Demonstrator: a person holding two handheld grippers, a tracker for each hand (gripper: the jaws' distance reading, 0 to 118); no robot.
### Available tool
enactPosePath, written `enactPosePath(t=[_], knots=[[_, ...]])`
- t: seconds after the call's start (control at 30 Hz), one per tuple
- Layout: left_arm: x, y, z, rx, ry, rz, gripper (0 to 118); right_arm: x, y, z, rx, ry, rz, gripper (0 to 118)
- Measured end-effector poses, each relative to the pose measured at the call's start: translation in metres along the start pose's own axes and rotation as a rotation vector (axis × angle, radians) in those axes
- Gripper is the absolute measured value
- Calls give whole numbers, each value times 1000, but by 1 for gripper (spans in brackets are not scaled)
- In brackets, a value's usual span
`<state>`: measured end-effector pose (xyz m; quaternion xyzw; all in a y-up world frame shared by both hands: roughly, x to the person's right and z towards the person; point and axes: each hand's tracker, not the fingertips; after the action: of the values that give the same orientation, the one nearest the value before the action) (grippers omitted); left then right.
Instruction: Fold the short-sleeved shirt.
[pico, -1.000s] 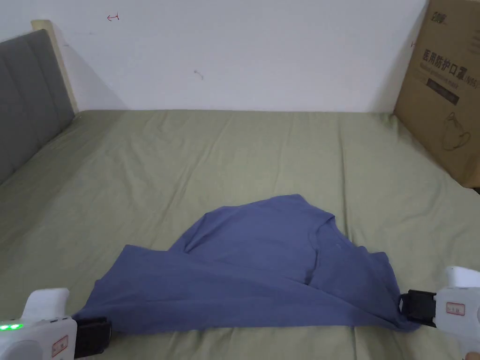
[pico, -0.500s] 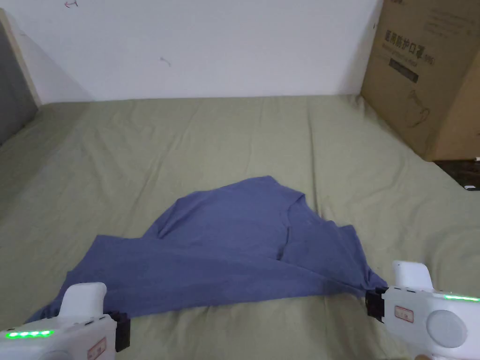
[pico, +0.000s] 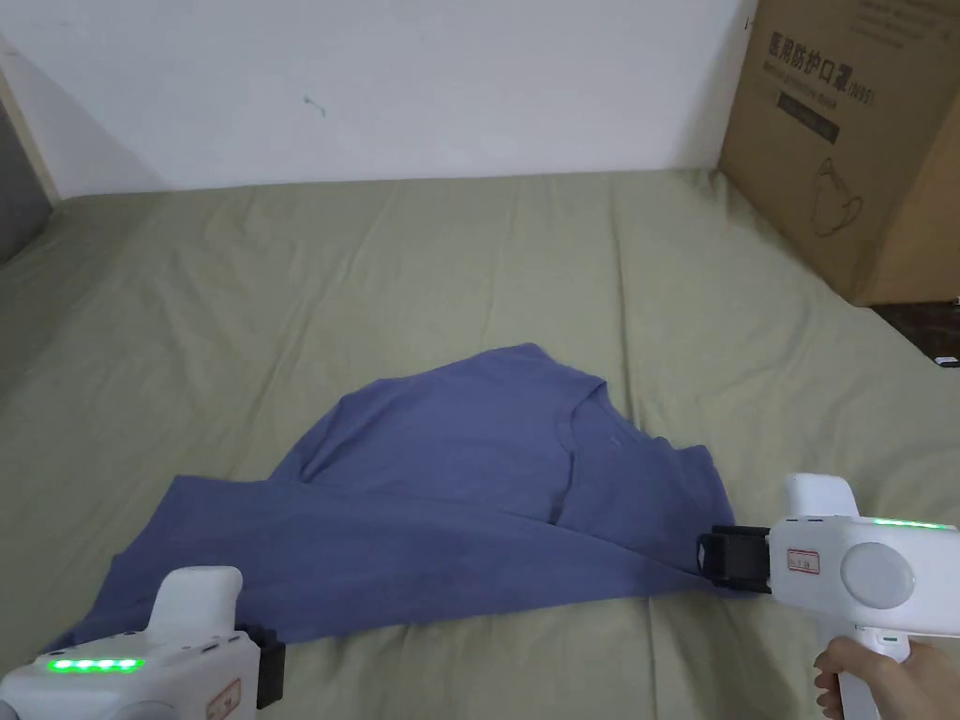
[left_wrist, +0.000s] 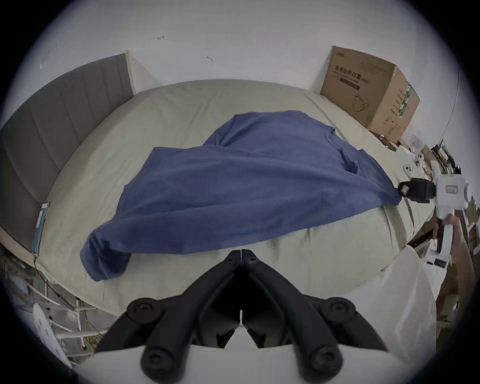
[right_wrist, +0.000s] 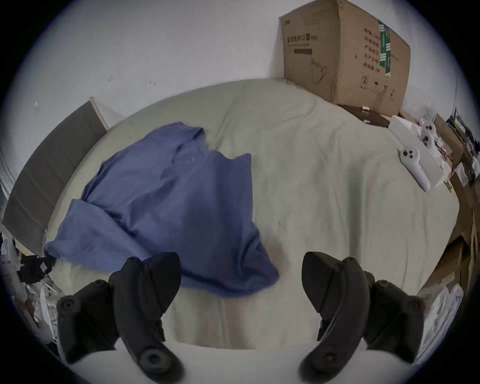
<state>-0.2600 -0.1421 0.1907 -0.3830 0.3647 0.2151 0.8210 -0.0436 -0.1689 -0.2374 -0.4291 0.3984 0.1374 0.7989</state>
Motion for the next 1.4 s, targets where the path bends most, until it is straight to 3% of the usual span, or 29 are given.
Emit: enactPosePath(t=[0.03,0.13,0.2,0.27,0.3,0.37,0.57,0.77,0.8,0.83,0.87,0.9,0.93,0.97,1.1,1.33,1.4], knots=[[0,0,-3,-10,-2,-2,0,3,1,-8,-19,0,-23,95],[1,3,-10,-29,3,1,0,10,2,-23,-65,57,-89,47],[0,4,-13,-35,1,4,0,7,-1,-29,-67,41,-85,36],[1,6,-16,-39,1,8,0,-4,-2,-23,-29,4,8,31],[0,6,-17,-41,1,7,0,-9,-2,-19,-8,-25,28,16],[-1,7,-20,-46,4,6,0,-12,0,-14,-15,-27,38,8],[-22,18,-20,-36,29,52,0,-10,13,7,1,-6,-12,7],[-49,53,-23,1,54,60,0,-38,40,19,73,-5,118,7],[-54,63,-26,-2,55,61,5,-40,44,14,66,-14,123,7],[-59,72,-29,2,56,62,21,-41,47,8,55,-22,117,7],[-65,84,-34,20,64,70,55,-40,49,4,44,-15,98,7],[-72,95,-41,23,68,78,82,-39,50,1,38,1,71,7],[-79,106,-50,16,77,86,98,-38,50,-1,32,14,50,7],[-87,118,-59,17,82,90,105,-37,50,-5,33,13,50,7],[-112,156,-100,2,107,100,103,-37,48,-9,14,-7,50,7],[-129,160,-165,-110,119,140,102,-21,46,-18,-23,16,-24,7],[-129,156,-176,-162,127,145,80,-20,45,-21,-35,16,-26,7]])
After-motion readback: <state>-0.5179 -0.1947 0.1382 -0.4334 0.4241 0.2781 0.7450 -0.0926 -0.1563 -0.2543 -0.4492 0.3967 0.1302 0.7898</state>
